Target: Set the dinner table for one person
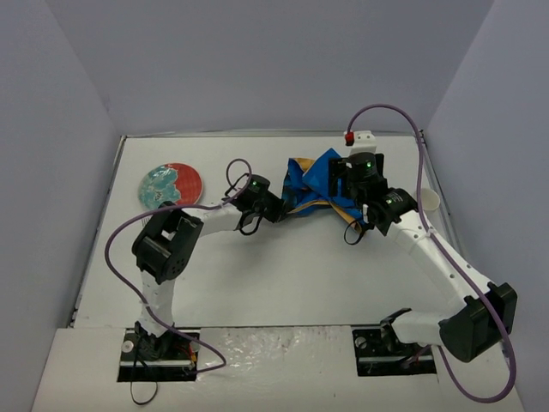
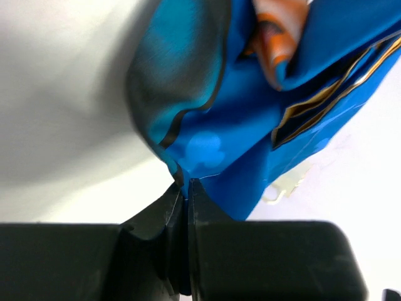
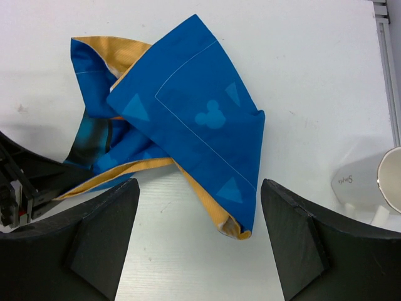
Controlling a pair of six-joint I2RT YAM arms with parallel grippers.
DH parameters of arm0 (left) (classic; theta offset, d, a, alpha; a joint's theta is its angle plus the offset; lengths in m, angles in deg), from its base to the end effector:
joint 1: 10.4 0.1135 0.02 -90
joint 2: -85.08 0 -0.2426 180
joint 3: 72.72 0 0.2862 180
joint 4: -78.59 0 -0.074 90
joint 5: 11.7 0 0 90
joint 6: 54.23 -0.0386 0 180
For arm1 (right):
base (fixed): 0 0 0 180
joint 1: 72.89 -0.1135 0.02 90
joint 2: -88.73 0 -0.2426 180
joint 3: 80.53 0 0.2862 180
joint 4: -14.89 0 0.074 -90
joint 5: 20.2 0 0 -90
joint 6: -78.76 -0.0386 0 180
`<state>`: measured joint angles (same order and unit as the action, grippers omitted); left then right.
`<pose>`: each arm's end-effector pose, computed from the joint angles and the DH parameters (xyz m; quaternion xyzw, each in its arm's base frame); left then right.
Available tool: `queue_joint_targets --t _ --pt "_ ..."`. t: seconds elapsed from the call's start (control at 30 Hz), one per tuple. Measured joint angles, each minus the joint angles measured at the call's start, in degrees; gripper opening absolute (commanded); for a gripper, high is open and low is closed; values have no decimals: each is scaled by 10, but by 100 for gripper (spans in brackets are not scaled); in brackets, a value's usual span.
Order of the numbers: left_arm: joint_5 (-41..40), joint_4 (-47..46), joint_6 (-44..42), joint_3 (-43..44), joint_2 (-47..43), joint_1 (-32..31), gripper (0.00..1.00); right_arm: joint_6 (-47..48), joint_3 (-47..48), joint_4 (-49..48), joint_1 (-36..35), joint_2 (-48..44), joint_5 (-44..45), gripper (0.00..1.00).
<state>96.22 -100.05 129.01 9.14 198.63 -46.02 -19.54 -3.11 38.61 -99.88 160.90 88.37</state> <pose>0.3615 -0.2736 0.1252 -0.3534 0.7966 -0.4839 0.0798 0.3046 0.1414 0.3356 -0.0370 0.8055 0.0501 0.5894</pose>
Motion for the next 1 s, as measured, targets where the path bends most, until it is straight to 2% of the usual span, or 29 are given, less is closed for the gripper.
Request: queue_joint_targets --t 0.1,0.27,0.4,0.57,0.8,1.0 --pt "-2 24 -34 -32 -37 0 0 -2 3 2 0 0 -17 76" --pt "-2 105 -152 -101 -162 6 0 -1 46 4 -1 30 -70 77" --pt "-7 171 -244 -146 -247 17 0 7 81 -5 -14 82 -110 79" --pt "-40 269 -352 -184 -296 35 0 22 134 -3 -52 179 -145 80" --pt "-58 314 -403 -240 -347 57 0 69 197 -6 -127 312 -175 79" --pt "-53 312 -408 -296 -370 83 0 134 279 -18 -136 402 -264 79"
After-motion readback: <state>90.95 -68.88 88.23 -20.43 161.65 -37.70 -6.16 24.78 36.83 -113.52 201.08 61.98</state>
